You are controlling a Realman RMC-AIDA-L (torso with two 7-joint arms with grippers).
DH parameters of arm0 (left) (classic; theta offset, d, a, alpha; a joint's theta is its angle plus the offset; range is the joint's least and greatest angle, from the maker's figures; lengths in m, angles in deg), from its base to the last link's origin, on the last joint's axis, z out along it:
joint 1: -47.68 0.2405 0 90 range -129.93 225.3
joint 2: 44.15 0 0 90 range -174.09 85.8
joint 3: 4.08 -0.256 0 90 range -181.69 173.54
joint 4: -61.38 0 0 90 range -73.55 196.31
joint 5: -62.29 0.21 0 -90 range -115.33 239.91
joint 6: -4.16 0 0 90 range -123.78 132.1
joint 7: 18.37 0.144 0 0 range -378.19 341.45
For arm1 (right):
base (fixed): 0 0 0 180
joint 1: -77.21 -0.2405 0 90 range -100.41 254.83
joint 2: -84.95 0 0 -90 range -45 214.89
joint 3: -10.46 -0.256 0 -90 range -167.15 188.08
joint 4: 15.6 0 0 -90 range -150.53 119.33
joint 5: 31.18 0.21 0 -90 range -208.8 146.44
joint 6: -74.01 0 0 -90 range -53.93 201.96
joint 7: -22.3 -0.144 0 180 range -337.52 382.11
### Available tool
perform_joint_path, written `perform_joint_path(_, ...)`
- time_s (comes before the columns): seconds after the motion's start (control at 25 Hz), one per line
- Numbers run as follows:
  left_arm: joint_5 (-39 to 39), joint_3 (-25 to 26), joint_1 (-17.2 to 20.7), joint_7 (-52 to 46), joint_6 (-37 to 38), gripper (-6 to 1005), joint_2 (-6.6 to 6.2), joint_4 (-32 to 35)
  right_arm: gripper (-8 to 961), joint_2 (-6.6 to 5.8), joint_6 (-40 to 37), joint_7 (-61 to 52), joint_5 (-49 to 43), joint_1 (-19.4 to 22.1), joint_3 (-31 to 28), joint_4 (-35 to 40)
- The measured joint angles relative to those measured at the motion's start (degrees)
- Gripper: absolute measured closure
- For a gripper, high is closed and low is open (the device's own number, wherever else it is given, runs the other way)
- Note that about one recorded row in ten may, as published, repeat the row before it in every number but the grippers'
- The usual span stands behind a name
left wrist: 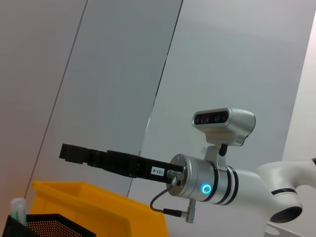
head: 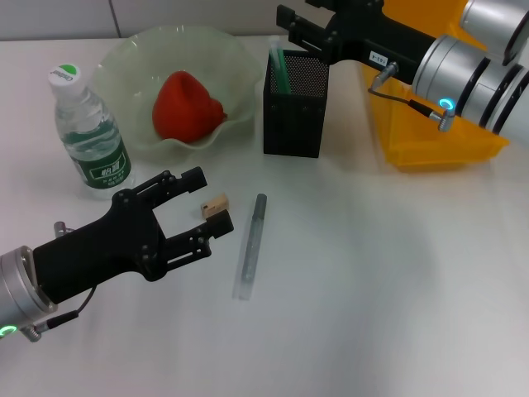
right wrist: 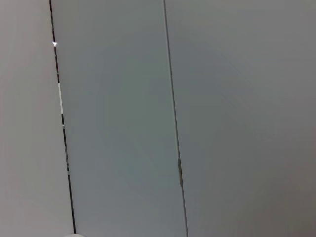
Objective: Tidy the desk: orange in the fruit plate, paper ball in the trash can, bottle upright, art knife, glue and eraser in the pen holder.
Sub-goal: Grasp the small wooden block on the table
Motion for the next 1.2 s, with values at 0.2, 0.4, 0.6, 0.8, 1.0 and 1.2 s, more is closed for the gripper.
perform_joint_path(0.2,0.0,0.0,0.2,0.0,0.0,268,0.00,0.7,363,0.00,-0.2,-1.2,0.0,0.3,-0.1,0.3)
perform_joint_path(0.4,0.1,-0.1,0.2,0.0,0.1,270,0.00,0.8,224,0.00,-0.3,-1.3,0.9,0.5,-0.1,0.4)
perform_joint_path(0.6,0.2,-1.2,0.7,0.0,0.2,272,-0.14,2.3,184,-0.22,-3.5,-5.9,0.9,2.2,0.7,3.7)
perform_joint_path(0.8,1.4,-1.7,1.4,-0.2,-0.1,274,-0.99,3.5,185,-0.55,-11.4,-16.3,-0.3,6.6,7.9,12.7)
perform_joint_path(1.0,2.2,-1.7,2.1,-0.5,-0.6,276,-1.67,4.0,187,-0.62,-17.0,-21.5,-2.6,10.5,12.4,21.3)
perform_joint_path(1.2,4.2,-1.7,3.0,-0.7,-1.2,278,-1.98,5.9,187,-0.77,-21.2,-27.7,-12.8,10.5,13.1,26.7)
